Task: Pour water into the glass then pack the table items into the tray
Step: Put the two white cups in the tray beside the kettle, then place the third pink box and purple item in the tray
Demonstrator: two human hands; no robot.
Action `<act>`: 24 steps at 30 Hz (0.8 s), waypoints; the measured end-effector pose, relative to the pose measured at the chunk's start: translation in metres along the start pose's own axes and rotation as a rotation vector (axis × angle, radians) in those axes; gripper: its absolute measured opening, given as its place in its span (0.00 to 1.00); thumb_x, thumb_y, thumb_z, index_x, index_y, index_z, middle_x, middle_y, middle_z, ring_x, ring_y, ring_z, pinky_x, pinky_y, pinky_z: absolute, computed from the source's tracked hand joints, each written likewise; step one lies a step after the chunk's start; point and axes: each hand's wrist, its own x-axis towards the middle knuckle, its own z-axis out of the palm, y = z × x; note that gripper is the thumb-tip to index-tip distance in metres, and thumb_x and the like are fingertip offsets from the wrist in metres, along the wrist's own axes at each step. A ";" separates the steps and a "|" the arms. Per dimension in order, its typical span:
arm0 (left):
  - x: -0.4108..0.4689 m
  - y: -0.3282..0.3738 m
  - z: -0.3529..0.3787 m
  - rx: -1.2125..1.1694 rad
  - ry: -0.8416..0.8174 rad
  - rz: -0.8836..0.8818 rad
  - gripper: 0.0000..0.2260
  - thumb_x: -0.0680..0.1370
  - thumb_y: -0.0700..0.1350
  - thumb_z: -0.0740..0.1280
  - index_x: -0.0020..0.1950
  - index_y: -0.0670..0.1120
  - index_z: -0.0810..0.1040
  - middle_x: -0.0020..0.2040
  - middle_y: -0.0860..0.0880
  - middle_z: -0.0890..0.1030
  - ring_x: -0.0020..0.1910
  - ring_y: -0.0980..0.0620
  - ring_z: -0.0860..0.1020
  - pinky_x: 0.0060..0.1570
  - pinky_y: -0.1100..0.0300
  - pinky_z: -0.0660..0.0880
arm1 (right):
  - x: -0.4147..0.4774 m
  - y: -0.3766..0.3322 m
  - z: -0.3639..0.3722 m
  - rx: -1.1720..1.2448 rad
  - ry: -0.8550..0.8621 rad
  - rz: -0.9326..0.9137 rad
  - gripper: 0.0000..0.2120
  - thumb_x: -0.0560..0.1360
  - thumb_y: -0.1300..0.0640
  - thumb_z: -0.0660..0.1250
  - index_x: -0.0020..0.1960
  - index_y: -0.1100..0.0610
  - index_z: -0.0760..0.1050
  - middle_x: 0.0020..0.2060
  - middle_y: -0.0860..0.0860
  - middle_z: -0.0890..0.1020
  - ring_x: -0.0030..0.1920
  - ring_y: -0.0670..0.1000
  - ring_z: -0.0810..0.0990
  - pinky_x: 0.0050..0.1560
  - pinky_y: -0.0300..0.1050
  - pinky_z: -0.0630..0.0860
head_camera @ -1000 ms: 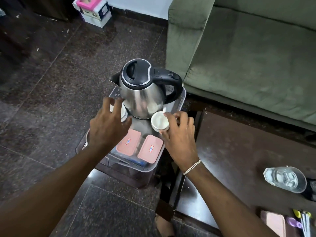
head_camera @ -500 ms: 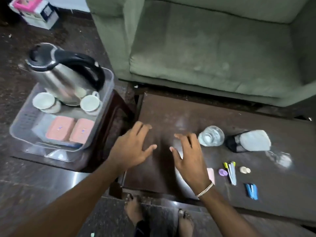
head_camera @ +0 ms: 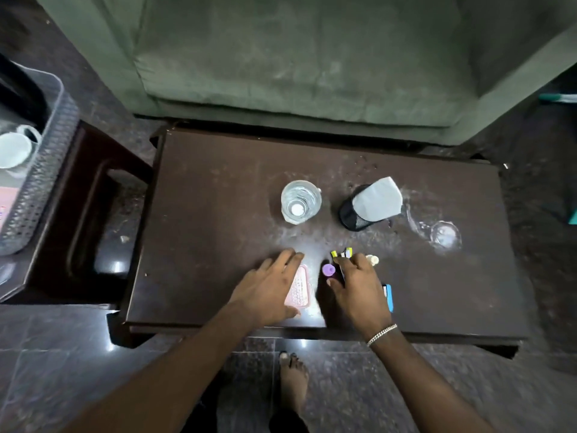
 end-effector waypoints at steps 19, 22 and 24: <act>-0.102 -0.136 -0.120 -0.047 0.240 -0.043 0.44 0.69 0.54 0.75 0.80 0.51 0.56 0.76 0.52 0.60 0.63 0.45 0.70 0.58 0.45 0.78 | 0.009 -0.169 -0.005 0.247 0.151 -0.191 0.05 0.76 0.59 0.73 0.52 0.54 0.83 0.44 0.50 0.79 0.40 0.53 0.82 0.43 0.47 0.77; -0.141 -0.201 -0.173 0.022 0.305 -0.100 0.45 0.68 0.53 0.77 0.80 0.48 0.58 0.76 0.48 0.62 0.67 0.42 0.71 0.67 0.46 0.73 | 0.017 -0.249 -0.008 0.333 0.155 -0.278 0.04 0.76 0.58 0.73 0.51 0.53 0.83 0.42 0.48 0.77 0.39 0.50 0.80 0.44 0.49 0.78; -0.170 -0.246 -0.201 0.010 0.342 -0.161 0.47 0.65 0.51 0.79 0.79 0.50 0.58 0.76 0.49 0.61 0.69 0.42 0.71 0.67 0.44 0.73 | 0.023 -0.301 -0.005 0.367 0.140 -0.329 0.03 0.77 0.57 0.72 0.50 0.51 0.82 0.41 0.46 0.76 0.38 0.47 0.78 0.44 0.48 0.77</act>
